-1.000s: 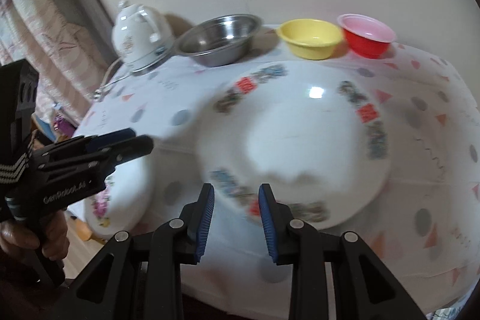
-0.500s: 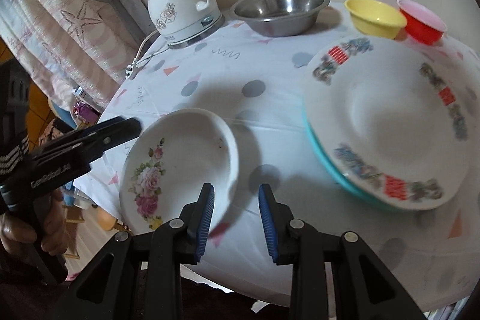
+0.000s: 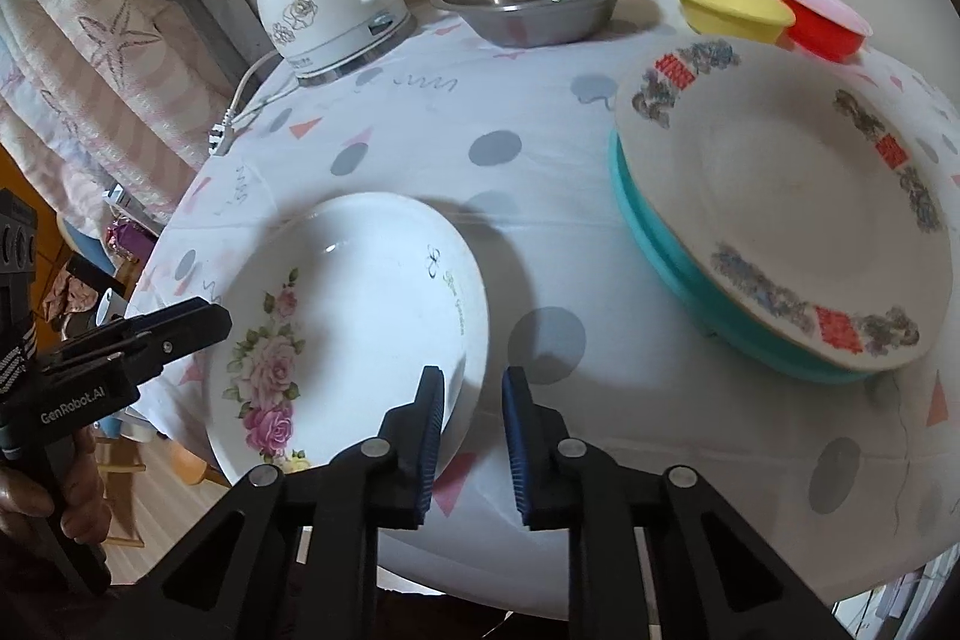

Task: Organize plates and bowls

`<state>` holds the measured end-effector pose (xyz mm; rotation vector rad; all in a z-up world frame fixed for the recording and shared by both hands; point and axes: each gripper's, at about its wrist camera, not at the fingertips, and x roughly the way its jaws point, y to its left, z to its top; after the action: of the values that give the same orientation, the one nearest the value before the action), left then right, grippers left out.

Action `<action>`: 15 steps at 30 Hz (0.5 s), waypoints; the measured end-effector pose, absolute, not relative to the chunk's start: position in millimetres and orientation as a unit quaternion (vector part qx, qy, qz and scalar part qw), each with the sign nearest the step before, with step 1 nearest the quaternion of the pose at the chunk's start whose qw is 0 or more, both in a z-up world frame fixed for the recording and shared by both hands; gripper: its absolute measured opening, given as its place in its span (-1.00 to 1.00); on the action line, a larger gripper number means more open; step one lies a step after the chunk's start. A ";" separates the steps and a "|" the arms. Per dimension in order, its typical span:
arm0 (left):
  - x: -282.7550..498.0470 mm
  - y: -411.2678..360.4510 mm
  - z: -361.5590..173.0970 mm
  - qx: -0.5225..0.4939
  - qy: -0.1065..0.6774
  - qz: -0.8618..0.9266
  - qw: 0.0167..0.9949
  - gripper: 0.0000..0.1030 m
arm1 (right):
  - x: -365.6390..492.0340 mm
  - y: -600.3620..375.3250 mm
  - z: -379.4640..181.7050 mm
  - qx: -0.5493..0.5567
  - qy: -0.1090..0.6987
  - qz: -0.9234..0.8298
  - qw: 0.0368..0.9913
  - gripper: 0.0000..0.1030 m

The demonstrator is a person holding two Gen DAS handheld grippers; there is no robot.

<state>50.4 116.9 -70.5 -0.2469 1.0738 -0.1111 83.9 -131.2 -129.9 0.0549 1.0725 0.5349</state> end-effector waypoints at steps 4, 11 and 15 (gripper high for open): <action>51.3 112.9 -79.0 -0.118 0.523 -0.071 0.841 -0.52 | 84.7 -128.8 -135.0 0.034 0.515 0.255 0.818 -0.61; 54.1 107.9 -84.5 -0.116 0.526 -0.087 0.838 -0.56 | 83.2 -126.6 -134.3 0.030 0.515 0.254 0.818 -0.60; 58.0 106.7 -85.3 -0.114 0.525 -0.089 0.839 -0.56 | 84.6 -125.3 -133.9 0.022 0.516 0.255 0.817 -0.60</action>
<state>58.0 106.7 -85.3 -0.2403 1.1099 -0.1877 84.6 -125.3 -133.9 0.0462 1.1008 0.5425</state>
